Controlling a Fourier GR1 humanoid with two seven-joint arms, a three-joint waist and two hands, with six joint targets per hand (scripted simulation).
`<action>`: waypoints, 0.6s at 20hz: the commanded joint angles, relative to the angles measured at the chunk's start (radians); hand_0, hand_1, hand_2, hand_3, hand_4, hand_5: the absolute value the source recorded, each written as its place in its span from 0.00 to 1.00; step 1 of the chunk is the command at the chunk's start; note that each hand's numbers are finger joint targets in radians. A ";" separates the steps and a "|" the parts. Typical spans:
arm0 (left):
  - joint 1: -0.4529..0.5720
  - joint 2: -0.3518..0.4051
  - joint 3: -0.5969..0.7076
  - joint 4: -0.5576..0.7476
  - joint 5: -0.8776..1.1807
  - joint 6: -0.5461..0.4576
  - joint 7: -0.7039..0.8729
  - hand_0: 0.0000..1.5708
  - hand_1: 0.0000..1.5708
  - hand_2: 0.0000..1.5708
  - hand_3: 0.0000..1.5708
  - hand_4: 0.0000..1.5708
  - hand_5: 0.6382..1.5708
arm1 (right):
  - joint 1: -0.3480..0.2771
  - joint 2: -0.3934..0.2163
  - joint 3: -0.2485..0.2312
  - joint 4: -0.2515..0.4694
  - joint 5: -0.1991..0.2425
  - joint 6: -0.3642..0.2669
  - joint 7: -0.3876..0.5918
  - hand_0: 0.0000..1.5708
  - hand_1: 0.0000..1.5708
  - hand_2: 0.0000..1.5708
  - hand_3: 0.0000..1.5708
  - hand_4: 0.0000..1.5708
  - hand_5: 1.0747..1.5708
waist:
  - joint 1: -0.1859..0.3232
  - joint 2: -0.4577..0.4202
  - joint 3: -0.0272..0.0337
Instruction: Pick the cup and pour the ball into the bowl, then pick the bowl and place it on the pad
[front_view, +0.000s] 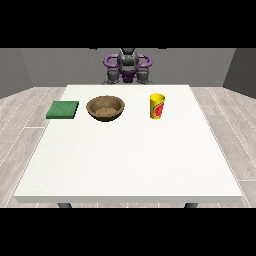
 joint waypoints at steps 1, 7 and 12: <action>0.020 0.007 -0.011 -0.085 0.043 -0.005 0.089 0.00 0.00 0.00 0.00 0.00 0.96 | -0.061 0.012 0.153 -0.051 0.046 -0.169 0.174 0.00 0.00 0.00 0.00 0.37 1.00 | -0.002 -0.002 0.0001; -0.164 0.044 0.050 0.004 0.002 -0.045 -0.133 0.00 0.00 0.00 0.00 0.00 0.93 | -0.362 0.004 0.038 0.008 0.124 -0.106 0.080 0.00 0.00 0.00 0.00 0.08 1.00 | -0.063 0.359 0.0000; -0.343 0.109 0.135 0.076 -0.007 -0.043 -0.232 0.00 0.00 0.00 0.00 0.00 0.93 | -0.348 -0.005 0.036 0.025 0.105 -0.057 -0.080 0.00 0.00 0.00 0.00 0.00 1.00 | -0.110 0.580 0.0008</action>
